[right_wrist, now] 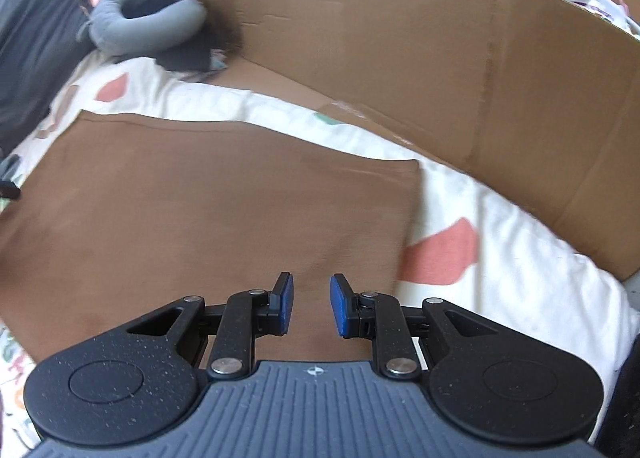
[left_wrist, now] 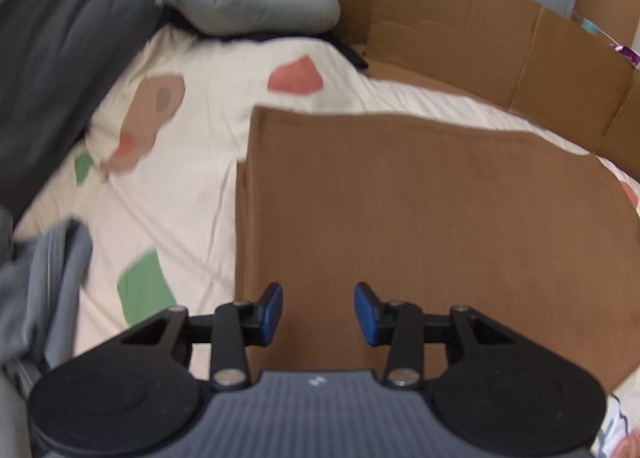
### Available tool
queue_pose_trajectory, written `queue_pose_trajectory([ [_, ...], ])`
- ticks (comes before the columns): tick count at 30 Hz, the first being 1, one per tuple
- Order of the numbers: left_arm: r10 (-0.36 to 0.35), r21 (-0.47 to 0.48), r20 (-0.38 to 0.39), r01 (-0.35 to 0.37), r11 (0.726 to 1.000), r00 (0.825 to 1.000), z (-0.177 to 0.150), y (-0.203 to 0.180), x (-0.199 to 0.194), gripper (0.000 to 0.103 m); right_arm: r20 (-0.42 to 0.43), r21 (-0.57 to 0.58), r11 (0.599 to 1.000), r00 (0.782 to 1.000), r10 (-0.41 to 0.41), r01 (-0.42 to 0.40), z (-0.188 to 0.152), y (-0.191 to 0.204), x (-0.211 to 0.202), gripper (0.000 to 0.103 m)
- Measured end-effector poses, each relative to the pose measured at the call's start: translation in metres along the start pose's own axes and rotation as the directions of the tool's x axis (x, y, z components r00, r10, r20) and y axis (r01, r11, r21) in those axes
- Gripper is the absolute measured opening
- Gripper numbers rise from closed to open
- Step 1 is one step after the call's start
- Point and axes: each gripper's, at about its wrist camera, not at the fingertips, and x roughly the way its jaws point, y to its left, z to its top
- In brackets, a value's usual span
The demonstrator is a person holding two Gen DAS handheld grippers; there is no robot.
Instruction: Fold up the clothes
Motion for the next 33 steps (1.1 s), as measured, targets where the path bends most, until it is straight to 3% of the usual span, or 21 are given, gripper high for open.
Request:
queue_pose_trajectory([
  [5,0.018,-0.026,-0.036,-0.019,0.999,0.999,-0.025,0.002,-0.009,0.042,-0.067,-0.033,0.999,0.998,0.003,-0.005,-0.018,0.019,0.008,0.029],
  [15,0.131,0.147,-0.117,-0.113,0.983,0.984,-0.056,0.000,-0.020,0.045,-0.162,-0.053,0.998,0.986,-0.048,0.040,-0.065,0.023,-0.016,0.038],
  [20,0.178,0.156,-0.170,-0.152,0.976,0.969,-0.063,0.007,-0.026,0.045,-0.202,-0.051,0.997,0.977,-0.068,0.059,-0.082,0.017,-0.036,0.039],
  [24,0.188,0.168,-0.154,-0.162,0.972,0.970,-0.058,0.004,-0.044,0.045,-0.202,-0.020,0.994,0.973,-0.111,0.109,-0.090,0.007,-0.057,0.039],
  [30,0.173,0.147,-0.110,-0.156,0.977,0.979,-0.040,-0.005,-0.077,0.045,-0.159,0.070,0.993,0.984,-0.085,0.097,-0.093,-0.001,-0.091,0.039],
  [33,0.165,0.139,-0.083,-0.152,0.978,0.983,-0.031,-0.011,-0.093,0.054,-0.138,0.119,0.989,0.988,-0.070,0.087,-0.091,0.000,-0.101,0.039],
])
